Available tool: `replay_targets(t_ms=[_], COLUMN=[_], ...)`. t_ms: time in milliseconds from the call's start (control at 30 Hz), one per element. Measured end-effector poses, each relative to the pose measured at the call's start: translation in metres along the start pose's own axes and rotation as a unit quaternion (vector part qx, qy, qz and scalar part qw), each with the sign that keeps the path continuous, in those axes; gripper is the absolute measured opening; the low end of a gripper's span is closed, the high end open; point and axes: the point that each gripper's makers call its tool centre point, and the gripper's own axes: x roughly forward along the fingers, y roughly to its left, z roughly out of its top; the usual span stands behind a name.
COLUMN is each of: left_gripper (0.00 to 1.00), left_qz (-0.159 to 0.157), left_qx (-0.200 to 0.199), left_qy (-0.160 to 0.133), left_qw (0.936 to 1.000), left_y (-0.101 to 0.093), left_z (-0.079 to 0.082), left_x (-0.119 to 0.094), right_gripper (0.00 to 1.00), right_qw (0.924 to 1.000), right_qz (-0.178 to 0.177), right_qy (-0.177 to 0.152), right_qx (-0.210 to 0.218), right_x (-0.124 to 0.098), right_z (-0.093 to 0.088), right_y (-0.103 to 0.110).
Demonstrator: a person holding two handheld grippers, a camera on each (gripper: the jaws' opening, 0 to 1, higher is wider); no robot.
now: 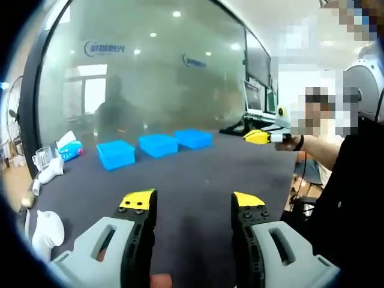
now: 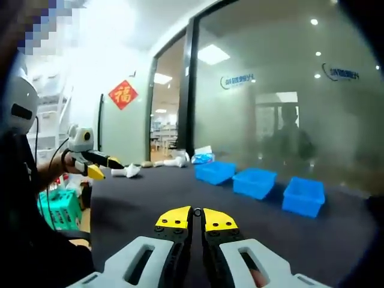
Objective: Sort the screws, nuts, and washers into the corresponding bins
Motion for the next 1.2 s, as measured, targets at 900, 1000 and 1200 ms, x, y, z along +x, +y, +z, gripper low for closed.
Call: replay_targets(t_ms=[900, 1000, 1200], left_gripper=[0.48, 0.48, 0.48], left_qz=[0.006, 0.009, 0.017], left_qx=[-0.013, -0.014, -0.014], left_qy=[-0.006, -0.005, -0.008], left_qw=[0.9999, 0.9998, 0.9997], left_y=[0.003, 0.005, 0.010], left_z=[-0.004, -0.005, -0.004], left_x=[-0.001, -0.002, -0.004], right_gripper=[0.04, 0.04, 0.04], right_qw=[0.9985, 0.9981, 0.9978], right_qz=[-0.047, -0.056, -0.065], right_qy=[-0.025, -0.023, -0.007], right_qx=[0.010, 0.008, 0.002], right_x=[0.094, 0.105, 0.133], right_z=[0.038, 0.041, 0.044], right_y=[-0.079, -0.092, -0.113])
